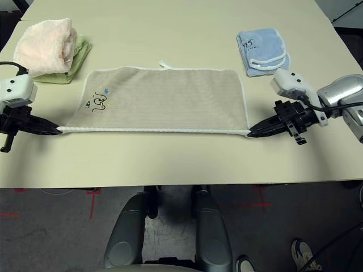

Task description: Fold the towel and set it aside.

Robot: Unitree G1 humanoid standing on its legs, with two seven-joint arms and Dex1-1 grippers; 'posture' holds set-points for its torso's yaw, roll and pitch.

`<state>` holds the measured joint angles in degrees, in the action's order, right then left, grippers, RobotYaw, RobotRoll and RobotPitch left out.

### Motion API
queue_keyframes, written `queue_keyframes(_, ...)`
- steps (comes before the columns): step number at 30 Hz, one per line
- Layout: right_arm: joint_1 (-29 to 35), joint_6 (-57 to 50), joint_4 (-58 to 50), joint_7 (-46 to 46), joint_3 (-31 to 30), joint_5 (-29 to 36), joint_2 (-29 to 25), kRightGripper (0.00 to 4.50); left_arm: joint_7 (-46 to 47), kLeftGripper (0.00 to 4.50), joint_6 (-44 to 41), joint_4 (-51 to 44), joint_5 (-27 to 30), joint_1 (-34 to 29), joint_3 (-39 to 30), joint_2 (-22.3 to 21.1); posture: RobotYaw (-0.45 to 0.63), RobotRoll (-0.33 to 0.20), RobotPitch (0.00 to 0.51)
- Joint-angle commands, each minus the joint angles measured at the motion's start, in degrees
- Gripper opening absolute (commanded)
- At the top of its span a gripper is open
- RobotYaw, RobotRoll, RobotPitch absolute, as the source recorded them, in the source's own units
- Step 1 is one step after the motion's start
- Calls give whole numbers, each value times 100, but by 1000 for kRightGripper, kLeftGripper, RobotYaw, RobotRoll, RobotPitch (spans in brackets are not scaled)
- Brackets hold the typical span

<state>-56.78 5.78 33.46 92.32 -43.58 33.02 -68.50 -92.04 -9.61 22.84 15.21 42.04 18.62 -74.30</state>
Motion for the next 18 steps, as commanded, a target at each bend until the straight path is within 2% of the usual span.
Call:
queue_keyframes(1,-70,259,528,18,-252,-394,-132,0,-46,21,-81,41,115,-60,373,-518,-57,0,305)
queue_keyframes(4,-277,549,858,18,-335,-631,-32,0,-46,21,-149,47,245,153,672,-679,-55,0,301)
queue_keyframes(7,-488,754,1246,18,-271,-776,180,0,-46,21,-44,288,190,516,907,-603,-55,0,301)
queue_keyframes(13,-938,1003,2070,18,47,-1091,621,0,-46,21,678,1490,-493,1445,1105,-34,-53,0,293)
queue_keyframes(18,-1369,1312,2937,18,650,-1812,1036,0,-46,21,1080,2256,-1072,2118,973,488,-52,0,288)
